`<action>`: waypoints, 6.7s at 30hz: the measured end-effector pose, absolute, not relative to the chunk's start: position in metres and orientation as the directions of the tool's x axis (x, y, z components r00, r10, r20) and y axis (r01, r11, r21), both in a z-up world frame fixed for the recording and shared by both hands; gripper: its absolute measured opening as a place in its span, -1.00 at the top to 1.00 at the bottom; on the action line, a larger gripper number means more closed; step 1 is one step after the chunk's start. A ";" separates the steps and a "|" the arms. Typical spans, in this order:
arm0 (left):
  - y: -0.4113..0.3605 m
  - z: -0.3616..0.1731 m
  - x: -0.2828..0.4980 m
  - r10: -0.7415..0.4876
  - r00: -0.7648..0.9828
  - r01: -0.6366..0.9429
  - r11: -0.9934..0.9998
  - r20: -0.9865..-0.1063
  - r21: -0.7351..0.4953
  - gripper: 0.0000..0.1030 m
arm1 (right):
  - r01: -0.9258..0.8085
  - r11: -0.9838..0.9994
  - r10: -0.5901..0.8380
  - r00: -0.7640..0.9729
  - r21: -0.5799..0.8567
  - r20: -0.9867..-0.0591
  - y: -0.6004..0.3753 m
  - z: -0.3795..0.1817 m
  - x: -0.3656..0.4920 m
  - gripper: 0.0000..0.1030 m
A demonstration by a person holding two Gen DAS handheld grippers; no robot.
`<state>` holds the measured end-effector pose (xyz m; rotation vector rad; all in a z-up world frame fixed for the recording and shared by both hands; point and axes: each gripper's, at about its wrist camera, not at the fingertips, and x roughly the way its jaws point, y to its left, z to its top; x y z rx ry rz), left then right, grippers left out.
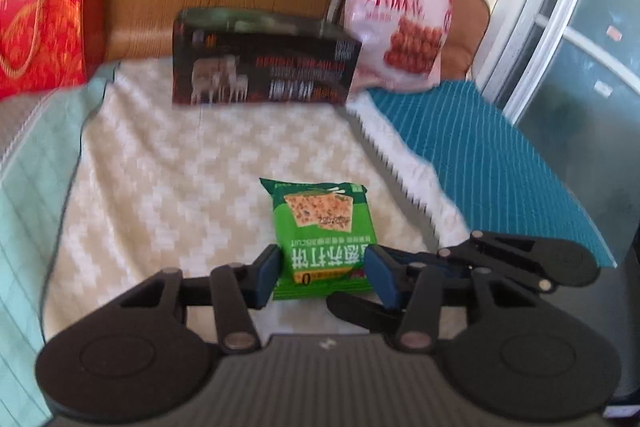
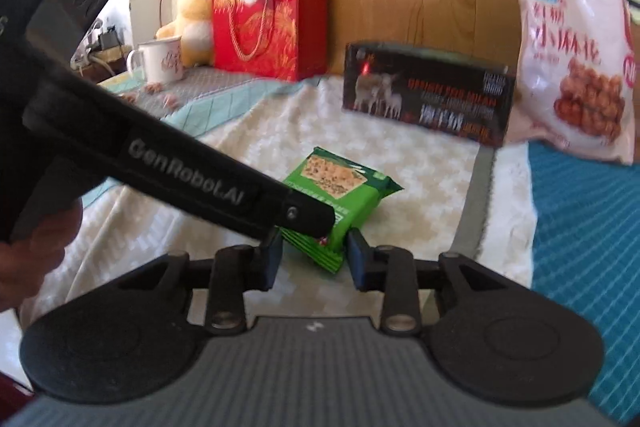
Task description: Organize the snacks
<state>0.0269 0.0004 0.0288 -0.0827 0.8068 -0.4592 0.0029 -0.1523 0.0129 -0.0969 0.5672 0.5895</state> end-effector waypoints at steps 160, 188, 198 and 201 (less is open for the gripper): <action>-0.034 0.001 -0.021 0.072 0.696 0.007 0.994 -0.714 0.107 -1.00 | -0.049 0.893 0.273 0.849 0.447 -0.452 -0.227 0.002 -0.046 -0.84; -0.021 -0.003 -0.025 -0.007 0.699 0.039 0.999 -0.715 0.027 -1.00 | -0.048 0.892 0.276 0.845 0.450 -0.457 -0.225 0.001 -0.046 -0.85; -0.012 0.020 -0.031 0.141 0.773 -0.051 0.986 -0.618 0.162 -1.00 | -0.057 0.891 0.288 0.838 0.451 -0.462 -0.224 0.000 -0.044 -0.85; -0.008 0.023 -0.029 0.155 0.778 -0.065 0.984 -0.609 0.168 -1.00 | -0.063 0.890 0.295 0.834 0.451 -0.466 -0.222 -0.001 -0.044 -0.85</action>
